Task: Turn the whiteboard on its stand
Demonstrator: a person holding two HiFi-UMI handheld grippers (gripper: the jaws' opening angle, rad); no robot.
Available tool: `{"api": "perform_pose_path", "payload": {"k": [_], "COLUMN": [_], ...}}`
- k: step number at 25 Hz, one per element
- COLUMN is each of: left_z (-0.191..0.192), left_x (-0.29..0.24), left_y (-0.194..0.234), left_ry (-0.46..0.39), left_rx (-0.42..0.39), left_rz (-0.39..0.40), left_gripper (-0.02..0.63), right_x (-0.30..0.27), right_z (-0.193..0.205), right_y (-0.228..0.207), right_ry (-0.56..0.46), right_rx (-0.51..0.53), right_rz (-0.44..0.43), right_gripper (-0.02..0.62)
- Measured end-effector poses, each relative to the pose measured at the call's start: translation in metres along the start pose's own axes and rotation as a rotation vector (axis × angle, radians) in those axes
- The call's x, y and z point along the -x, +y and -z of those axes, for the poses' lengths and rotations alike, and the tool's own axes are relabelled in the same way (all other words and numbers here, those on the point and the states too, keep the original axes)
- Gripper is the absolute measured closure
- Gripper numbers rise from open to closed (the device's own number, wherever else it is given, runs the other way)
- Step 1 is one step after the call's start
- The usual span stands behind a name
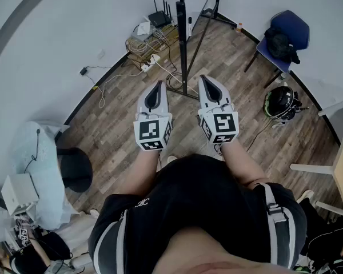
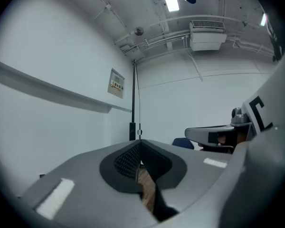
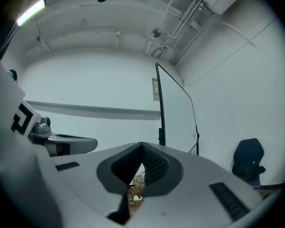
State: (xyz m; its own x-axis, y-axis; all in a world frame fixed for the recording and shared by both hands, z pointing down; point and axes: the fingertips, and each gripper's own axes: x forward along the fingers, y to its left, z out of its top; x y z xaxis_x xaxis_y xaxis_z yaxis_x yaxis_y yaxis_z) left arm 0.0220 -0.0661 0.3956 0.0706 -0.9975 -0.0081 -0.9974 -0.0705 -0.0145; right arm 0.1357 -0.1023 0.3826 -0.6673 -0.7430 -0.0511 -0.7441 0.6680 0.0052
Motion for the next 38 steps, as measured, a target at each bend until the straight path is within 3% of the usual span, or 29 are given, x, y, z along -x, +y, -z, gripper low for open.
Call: {"api": "perform_pose_path", "payload": {"k": [11,29,38], "left_z": [0.014,0.042,0.05], "left_x": [0.002,0.03,0.017], "left_y": [0.02,0.108,0.124], "left_ry": [0.052,0.081,0.101], "left_rx": [0.017,0.076,0.076], "left_rz": [-0.038,0.014,0.03], "left_gripper": [0.597,0.597,0.597], "right_x": [-0.016,-0.054,-0.078], "right_z": [0.006,0.027,0.027], "right_y": [0.002,0.092,0.076], "right_ry": [0.0,0.076,0.084], "right_rx": [-0.059,0.031,0.032], "right_rz": [0.03,0.072,0.134], "right_gripper": [0.592,0.592,0.592]}}
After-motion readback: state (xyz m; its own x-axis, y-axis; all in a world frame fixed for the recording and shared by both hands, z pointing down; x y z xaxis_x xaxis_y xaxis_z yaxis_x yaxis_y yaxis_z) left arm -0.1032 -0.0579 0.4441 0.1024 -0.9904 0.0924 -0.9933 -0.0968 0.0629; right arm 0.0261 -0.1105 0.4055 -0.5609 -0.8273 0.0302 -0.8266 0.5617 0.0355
